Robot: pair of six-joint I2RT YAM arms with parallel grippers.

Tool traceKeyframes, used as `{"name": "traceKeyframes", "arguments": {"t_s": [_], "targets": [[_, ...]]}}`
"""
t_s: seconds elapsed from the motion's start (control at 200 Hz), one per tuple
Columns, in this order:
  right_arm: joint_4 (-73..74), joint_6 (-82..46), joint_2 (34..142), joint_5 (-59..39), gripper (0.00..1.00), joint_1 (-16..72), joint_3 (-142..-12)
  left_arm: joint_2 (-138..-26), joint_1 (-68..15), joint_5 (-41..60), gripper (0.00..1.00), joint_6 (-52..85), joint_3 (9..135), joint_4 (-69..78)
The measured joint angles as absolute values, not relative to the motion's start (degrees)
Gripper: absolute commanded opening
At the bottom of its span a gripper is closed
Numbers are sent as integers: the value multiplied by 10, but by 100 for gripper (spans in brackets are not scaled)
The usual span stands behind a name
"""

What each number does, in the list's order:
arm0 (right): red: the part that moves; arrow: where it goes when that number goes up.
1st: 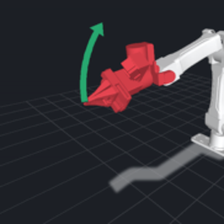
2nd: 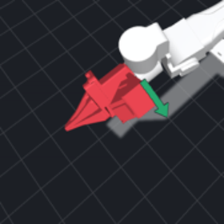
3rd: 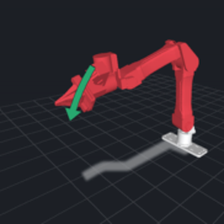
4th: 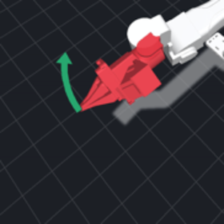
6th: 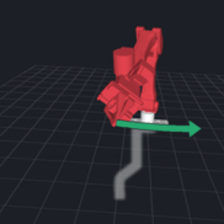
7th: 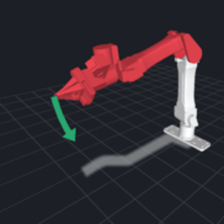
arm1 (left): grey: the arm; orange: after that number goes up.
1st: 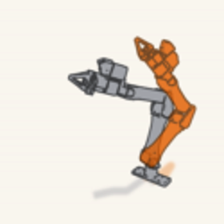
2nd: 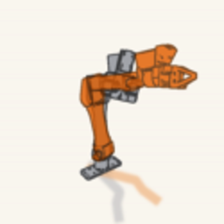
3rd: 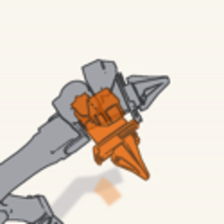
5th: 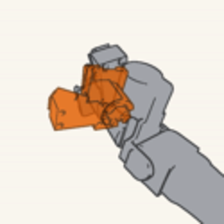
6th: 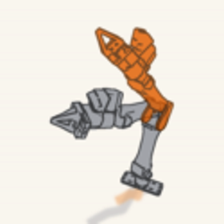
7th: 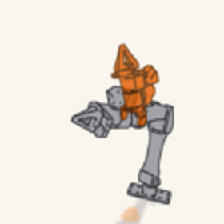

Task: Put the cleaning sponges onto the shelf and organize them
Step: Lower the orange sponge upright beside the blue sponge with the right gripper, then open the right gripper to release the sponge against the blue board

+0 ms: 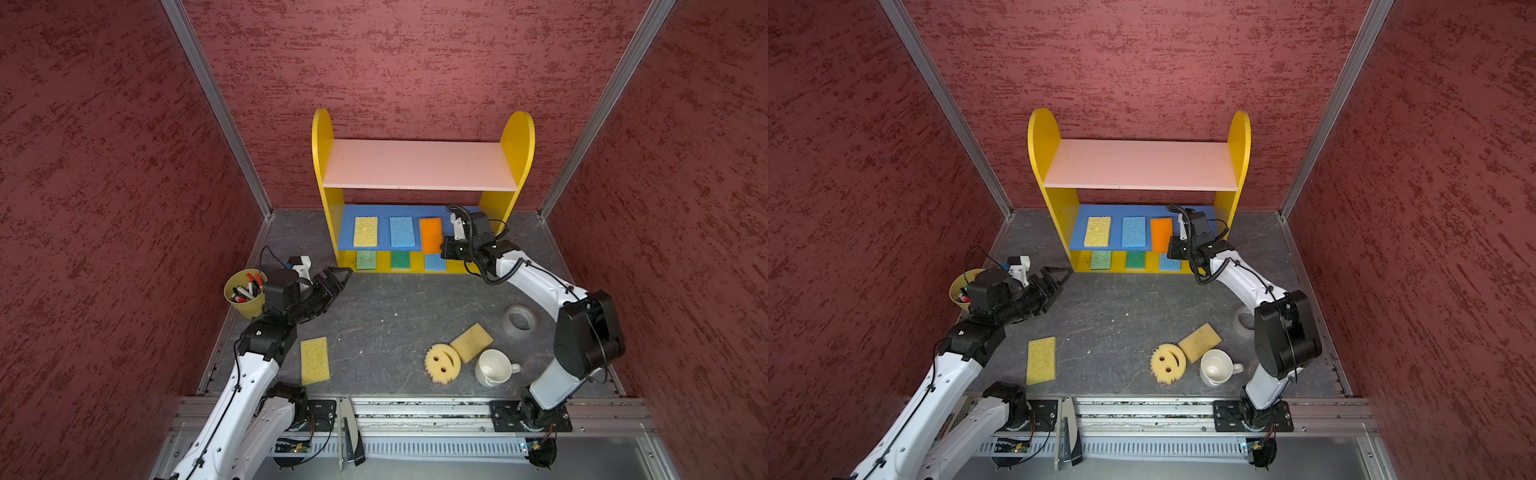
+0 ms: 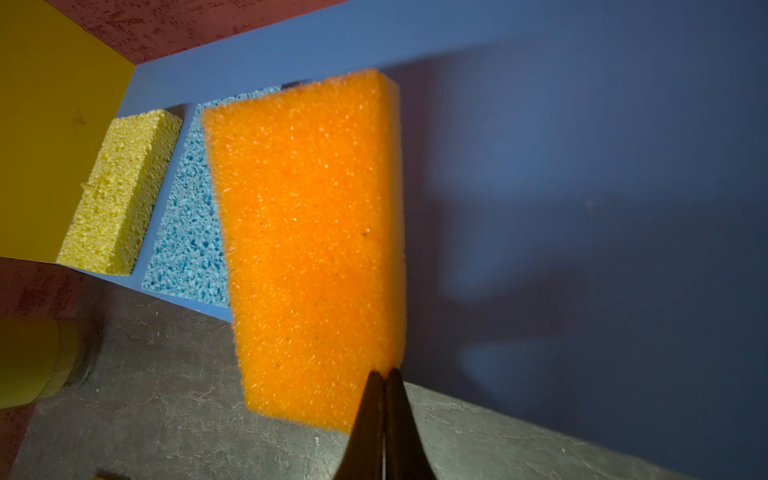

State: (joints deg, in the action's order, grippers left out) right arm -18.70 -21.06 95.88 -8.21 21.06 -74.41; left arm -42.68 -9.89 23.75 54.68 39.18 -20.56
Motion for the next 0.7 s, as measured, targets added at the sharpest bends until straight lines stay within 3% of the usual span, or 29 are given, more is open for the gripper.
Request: {"name": "traceKeyframes", "arguments": {"t_s": [0.531, 0.701], "targets": [[-189, -204, 947, -42, 0, 211, -766, -423, -93, 240, 87, 547, 387, -205], [-193, -195, 954, -31, 11, 211, -776, -423, -92, 241, 87, 547, 382, -205]]}}
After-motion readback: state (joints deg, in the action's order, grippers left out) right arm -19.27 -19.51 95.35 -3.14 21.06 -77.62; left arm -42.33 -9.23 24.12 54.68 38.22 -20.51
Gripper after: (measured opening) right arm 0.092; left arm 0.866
